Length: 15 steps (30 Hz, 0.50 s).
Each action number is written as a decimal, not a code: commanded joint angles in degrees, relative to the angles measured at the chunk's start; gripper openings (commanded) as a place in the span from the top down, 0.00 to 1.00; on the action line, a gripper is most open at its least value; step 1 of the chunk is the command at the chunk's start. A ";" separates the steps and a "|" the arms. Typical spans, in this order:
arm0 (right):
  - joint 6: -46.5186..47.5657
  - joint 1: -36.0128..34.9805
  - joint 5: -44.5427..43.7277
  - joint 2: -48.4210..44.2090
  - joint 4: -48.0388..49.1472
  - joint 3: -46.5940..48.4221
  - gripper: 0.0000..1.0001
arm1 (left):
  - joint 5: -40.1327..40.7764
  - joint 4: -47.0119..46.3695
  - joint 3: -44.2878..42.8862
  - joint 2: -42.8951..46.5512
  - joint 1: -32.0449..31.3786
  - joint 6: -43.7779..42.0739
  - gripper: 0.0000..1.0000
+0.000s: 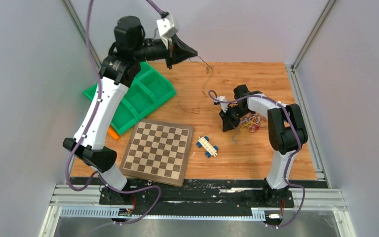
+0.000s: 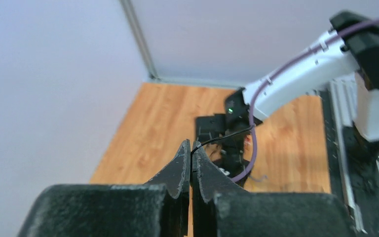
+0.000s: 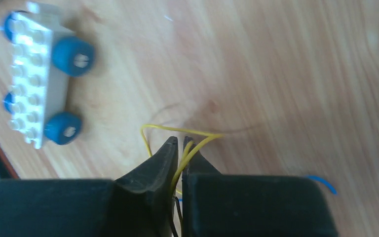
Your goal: Untangle the cables
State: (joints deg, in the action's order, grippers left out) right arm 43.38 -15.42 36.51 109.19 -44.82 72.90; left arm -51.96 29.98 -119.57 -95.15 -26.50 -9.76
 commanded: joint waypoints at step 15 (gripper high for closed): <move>-4.63 10.52 -2.20 4.05 -1.43 6.32 1.00 | 24.82 -7.86 -7.64 -2.05 12.46 -1.23 1.00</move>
State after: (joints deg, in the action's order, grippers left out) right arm 39.51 -4.47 33.15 112.60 -44.10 75.40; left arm -32.21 23.79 -129.08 -95.64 -15.90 -6.35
